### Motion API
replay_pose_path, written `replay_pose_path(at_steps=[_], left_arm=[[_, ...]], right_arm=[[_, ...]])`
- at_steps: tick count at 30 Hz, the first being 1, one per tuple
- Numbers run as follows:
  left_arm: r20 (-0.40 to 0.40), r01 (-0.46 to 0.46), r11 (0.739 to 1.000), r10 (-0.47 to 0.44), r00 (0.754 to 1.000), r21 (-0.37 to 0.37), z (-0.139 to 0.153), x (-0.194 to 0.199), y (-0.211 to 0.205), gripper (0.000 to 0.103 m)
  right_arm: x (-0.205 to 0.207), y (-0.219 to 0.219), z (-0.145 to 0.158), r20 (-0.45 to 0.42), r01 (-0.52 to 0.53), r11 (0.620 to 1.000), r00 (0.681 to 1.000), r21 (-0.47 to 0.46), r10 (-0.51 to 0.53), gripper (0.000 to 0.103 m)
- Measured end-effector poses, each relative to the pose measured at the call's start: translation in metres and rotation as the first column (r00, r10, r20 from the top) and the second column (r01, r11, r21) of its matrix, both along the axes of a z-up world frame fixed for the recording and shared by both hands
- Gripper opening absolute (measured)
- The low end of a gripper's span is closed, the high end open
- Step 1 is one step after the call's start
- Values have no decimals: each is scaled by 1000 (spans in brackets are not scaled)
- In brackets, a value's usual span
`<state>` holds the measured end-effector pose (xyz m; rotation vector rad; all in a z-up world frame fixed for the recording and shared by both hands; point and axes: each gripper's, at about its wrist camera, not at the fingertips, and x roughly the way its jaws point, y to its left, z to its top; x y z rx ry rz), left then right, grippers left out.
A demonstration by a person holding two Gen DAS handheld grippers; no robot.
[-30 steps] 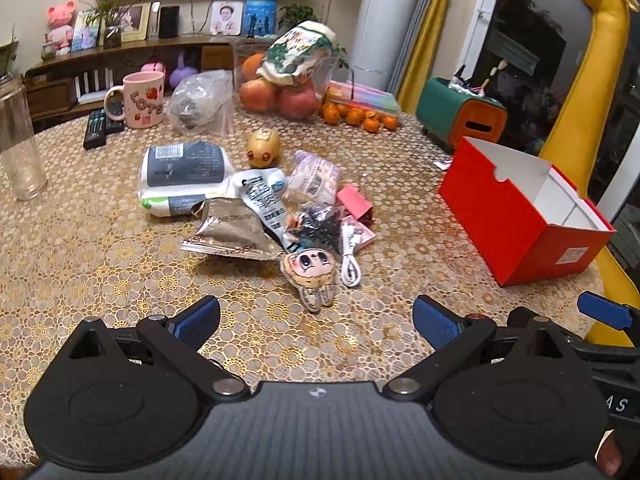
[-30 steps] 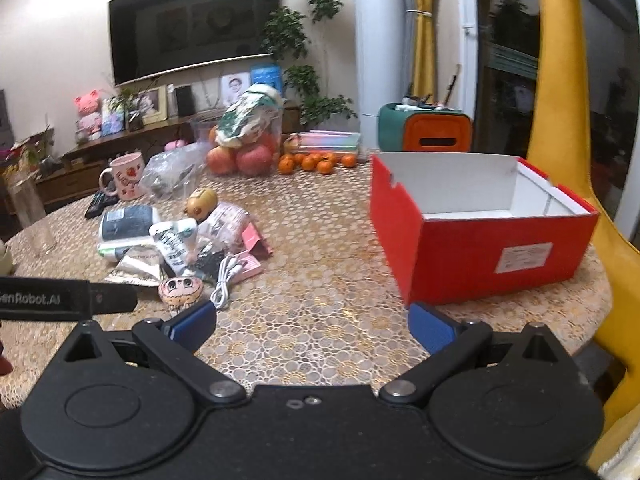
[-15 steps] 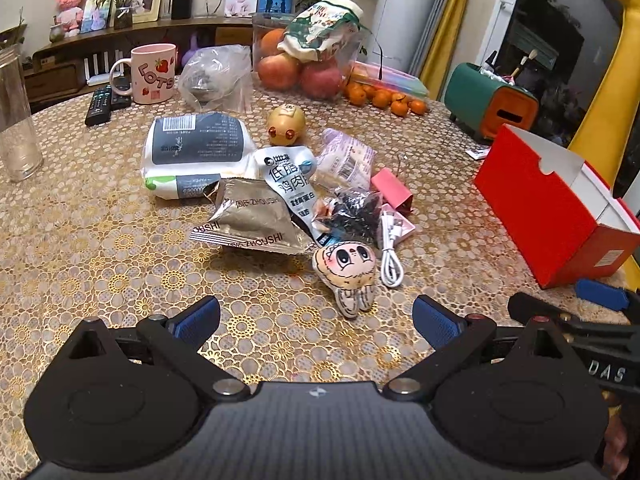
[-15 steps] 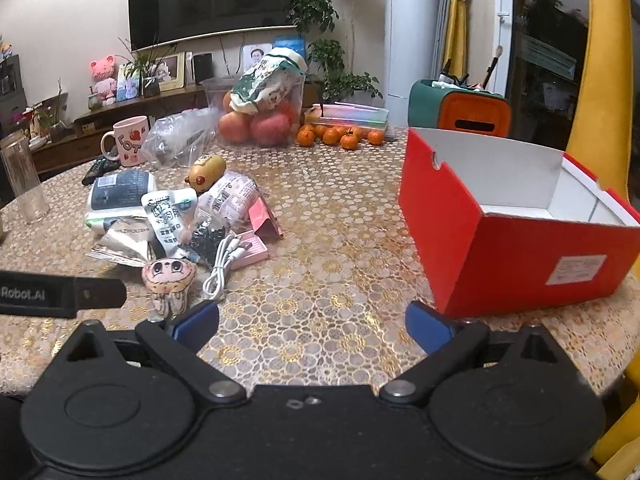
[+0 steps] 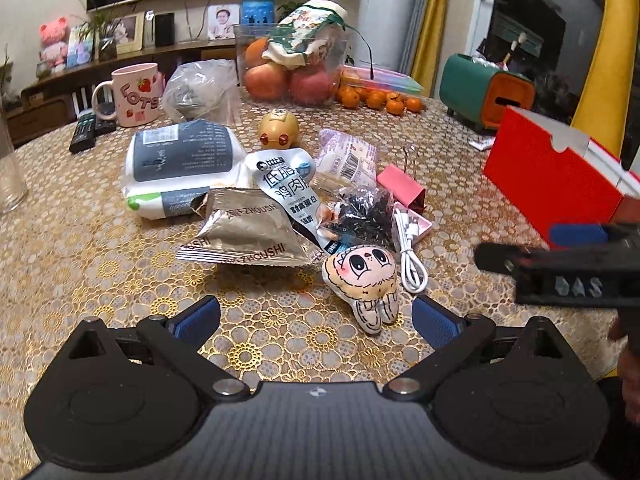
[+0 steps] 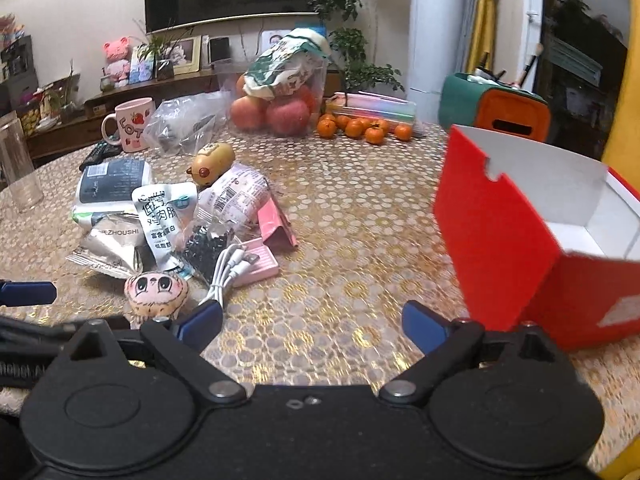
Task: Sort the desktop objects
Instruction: 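Move both tools toward the cluttered pile of items on the table, then grasp the cartoon-face plush with the left tool while the right tool grasps the white cable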
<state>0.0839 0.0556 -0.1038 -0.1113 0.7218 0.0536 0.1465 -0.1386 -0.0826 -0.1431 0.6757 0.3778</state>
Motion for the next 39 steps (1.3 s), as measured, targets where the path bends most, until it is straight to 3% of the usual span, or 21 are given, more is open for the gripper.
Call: replay_pose_path(at_steps=[11, 18, 22, 30, 39], left_arm=[[1, 32, 999, -32, 999, 29, -12, 16, -18, 96], [10, 34, 998, -34, 999, 54, -13, 21, -25, 77], [0, 27, 999, -27, 1000, 46, -15, 23, -25, 66], [-3, 29, 999, -29, 1000, 22, -16, 25, -26, 51], [-13, 28, 999, -28, 1000, -31, -16, 26, -24, 35]], right_arm=[[36, 32, -12, -109, -90, 996, 990, 7, 90, 82], [45, 48, -18, -151, -115, 993, 982, 17, 116, 71], [49, 53, -22, -180, -123, 992, 976, 13, 123, 60], [49, 55, -23, -183, -129, 992, 975, 3, 128, 49], [51, 53, -21, -198, -132, 991, 971, 21, 133, 27]])
